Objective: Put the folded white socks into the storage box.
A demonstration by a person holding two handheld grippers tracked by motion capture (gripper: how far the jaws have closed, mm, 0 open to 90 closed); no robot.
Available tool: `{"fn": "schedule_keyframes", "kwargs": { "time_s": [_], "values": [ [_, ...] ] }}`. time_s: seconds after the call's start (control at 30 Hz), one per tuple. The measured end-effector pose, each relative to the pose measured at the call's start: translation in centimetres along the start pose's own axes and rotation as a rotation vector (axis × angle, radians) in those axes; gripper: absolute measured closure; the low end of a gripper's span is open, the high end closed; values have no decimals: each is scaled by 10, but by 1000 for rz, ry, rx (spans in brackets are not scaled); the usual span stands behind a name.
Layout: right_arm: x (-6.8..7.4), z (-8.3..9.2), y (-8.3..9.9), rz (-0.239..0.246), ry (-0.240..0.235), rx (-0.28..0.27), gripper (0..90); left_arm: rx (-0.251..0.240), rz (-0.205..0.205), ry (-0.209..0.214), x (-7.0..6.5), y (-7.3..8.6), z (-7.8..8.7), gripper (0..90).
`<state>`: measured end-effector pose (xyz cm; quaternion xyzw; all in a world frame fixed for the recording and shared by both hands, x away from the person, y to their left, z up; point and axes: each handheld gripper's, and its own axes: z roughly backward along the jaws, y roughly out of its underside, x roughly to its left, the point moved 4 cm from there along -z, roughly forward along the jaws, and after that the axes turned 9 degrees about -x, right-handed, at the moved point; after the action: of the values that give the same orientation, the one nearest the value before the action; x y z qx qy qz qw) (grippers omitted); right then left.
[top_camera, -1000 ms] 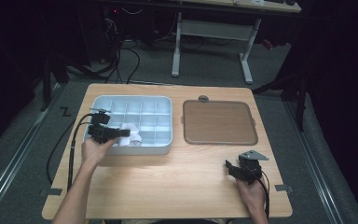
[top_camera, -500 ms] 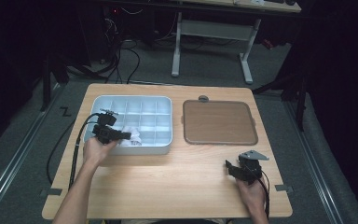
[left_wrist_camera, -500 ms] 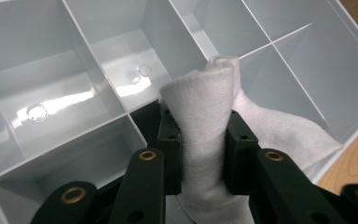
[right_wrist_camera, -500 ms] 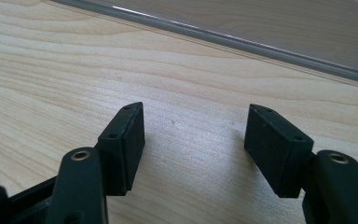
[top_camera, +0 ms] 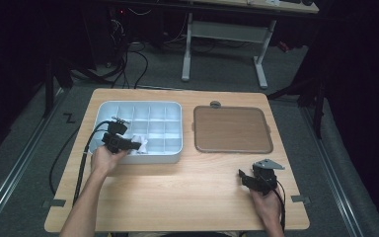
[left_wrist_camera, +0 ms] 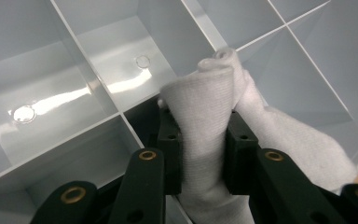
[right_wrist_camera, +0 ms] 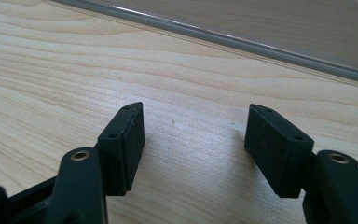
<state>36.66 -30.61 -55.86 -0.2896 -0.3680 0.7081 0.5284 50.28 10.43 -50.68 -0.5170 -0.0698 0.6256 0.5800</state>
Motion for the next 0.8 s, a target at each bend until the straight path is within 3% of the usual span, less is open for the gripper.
{"fn": "schedule_keyframes", "kwargs": {
  "time_s": [0.33,0.6,0.8],
  "values": [
    [0,0,0,0,-1,0,382,-22,-11,-32,-4,-1,1,665],
    [0,0,0,0,0,0,380,-43,-57,-58,-6,-1,3,630],
    [0,0,0,1,-1,0,379,-46,-46,-51,-7,-2,5,593]
  ]
}}
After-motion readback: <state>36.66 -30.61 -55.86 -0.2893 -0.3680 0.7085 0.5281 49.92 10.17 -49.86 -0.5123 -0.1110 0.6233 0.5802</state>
